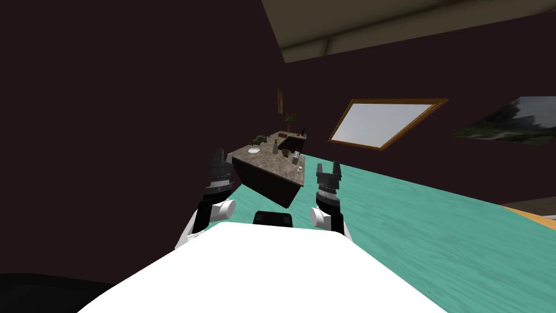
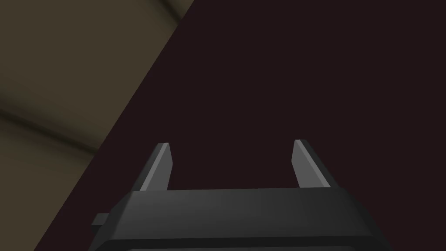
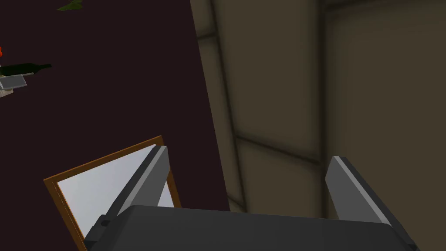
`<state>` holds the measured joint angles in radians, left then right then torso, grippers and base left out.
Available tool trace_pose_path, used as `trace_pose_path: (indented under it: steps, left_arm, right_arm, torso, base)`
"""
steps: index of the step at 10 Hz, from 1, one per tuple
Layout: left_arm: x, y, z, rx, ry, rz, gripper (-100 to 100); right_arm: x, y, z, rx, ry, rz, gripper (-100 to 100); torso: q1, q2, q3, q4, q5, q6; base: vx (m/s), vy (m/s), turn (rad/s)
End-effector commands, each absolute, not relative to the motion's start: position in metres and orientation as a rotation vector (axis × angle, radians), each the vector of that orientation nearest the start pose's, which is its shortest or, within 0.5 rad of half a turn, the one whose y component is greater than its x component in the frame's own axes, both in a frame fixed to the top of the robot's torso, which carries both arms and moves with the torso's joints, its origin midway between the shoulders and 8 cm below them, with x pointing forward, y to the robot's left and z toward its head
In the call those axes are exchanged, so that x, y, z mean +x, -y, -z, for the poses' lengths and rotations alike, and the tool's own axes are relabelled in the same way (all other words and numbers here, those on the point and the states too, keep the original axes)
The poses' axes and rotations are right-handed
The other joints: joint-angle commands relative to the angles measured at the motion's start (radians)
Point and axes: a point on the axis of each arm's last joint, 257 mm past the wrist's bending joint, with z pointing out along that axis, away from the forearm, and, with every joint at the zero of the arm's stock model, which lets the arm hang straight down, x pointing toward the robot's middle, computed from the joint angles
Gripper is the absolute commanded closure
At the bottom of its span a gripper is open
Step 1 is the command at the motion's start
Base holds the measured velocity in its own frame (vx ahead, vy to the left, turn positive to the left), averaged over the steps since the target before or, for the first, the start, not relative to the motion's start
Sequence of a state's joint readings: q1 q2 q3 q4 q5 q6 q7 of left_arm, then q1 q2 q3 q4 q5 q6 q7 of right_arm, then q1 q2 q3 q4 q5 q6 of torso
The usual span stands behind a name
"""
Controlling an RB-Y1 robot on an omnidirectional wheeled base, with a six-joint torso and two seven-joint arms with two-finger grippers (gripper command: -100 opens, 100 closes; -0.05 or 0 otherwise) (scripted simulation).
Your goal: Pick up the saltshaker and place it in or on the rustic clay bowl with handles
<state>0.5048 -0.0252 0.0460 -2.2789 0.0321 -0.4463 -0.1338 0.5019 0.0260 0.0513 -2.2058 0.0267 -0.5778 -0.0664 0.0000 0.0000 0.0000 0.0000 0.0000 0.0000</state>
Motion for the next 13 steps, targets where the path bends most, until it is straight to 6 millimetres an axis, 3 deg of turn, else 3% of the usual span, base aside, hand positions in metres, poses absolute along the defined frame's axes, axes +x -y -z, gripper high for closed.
trace_pose_path:
  steps: [1, 5, 13]
  left_arm:
    - [0.348, -0.304, -0.013, -0.686, -0.645, 1.137, 0]
    - [0.348, -0.304, -0.013, -0.686, -0.645, 1.137, 0]
    - [0.348, -0.304, -0.013, -0.686, -0.645, 1.137, 0]
  right_arm:
    - [0.349, 0.260, 0.000, 0.663, -0.634, -1.380, -100]
    - [0.358, 0.264, 0.029, 0.592, -0.785, -1.256, -100]
    - [0.370, 0.303, 0.100, 0.509, -1.004, -0.914, -100]
  torso:
    - [0.000, 0.000, 0.000, 0.000, 0.000, 0.000]
    - [0.003, -0.002, -0.001, 0.000, 0.001, 0.000]
    - [0.004, -0.002, -0.001, -0.001, 0.001, 0.000]
  base:
    - [0.009, 0.012, -0.040]
    - [0.024, 0.049, -0.074]
    - [0.039, 0.078, -0.107]
